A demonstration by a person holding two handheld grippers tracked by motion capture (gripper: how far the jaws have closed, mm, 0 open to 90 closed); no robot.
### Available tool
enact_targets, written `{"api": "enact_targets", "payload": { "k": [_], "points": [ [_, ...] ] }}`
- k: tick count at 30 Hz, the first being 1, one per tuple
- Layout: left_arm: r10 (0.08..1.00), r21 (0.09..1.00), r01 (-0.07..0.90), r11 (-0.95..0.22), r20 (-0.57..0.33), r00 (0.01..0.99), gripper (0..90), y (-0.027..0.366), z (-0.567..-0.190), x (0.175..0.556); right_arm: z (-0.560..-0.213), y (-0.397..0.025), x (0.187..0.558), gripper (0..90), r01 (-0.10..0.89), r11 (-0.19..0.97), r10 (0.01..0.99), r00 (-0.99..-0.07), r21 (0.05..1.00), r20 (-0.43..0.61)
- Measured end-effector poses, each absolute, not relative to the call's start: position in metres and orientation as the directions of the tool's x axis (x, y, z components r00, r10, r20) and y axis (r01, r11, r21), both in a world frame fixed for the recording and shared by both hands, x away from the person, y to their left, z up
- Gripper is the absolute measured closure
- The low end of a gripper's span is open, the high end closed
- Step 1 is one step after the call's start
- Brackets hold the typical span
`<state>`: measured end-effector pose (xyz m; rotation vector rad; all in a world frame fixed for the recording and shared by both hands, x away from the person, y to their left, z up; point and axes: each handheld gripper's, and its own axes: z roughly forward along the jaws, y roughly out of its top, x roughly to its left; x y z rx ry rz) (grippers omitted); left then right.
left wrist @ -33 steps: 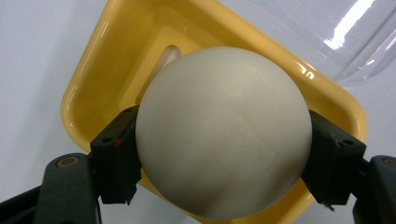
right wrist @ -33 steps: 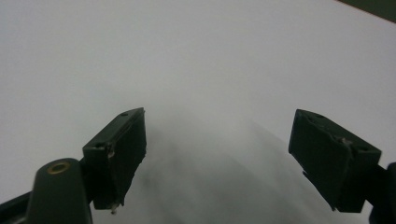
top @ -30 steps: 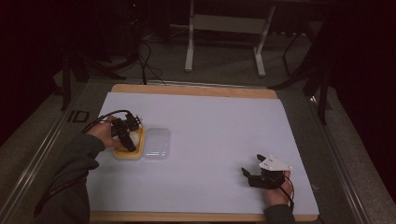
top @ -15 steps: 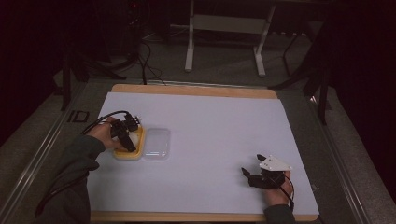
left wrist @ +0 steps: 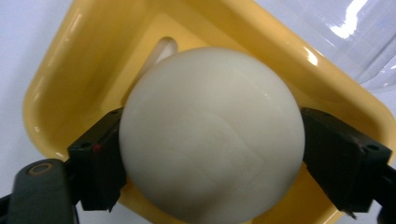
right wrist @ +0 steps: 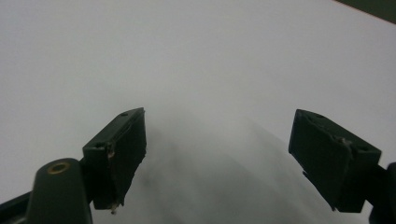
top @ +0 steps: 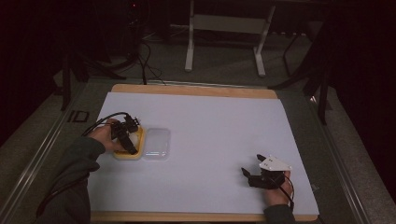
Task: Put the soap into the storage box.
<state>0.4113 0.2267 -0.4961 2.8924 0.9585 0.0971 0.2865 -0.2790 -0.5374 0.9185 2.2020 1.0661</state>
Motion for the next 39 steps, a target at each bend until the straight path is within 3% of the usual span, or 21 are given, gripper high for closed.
{"api": "enact_targets", "payload": {
  "k": [22,28,35,39],
  "points": [
    [0.609,0.207,0.587,-0.783,0.056,0.791,11.2,0.237,-0.477,0.403,-0.537,-0.279,0.287,18.8,0.347,0.462,0.757,-0.634,0.816,-0.159],
    [0.610,0.269,0.578,-0.770,0.048,0.791,15.1,0.241,-0.465,0.398,-0.537,-0.279,0.287,18.8,0.347,0.462,0.757,-0.634,0.816,-0.160],
    [0.588,0.281,0.549,-0.787,0.072,0.806,20.5,0.237,-0.456,0.394,-0.537,-0.279,0.286,18.8,0.347,0.463,0.757,-0.634,0.816,-0.160],
    [0.572,0.305,0.525,-0.795,0.086,0.816,30.8,0.234,-0.450,0.390,-0.537,-0.279,0.287,18.8,0.346,0.462,0.757,-0.633,0.817,-0.160]
  ]
}}
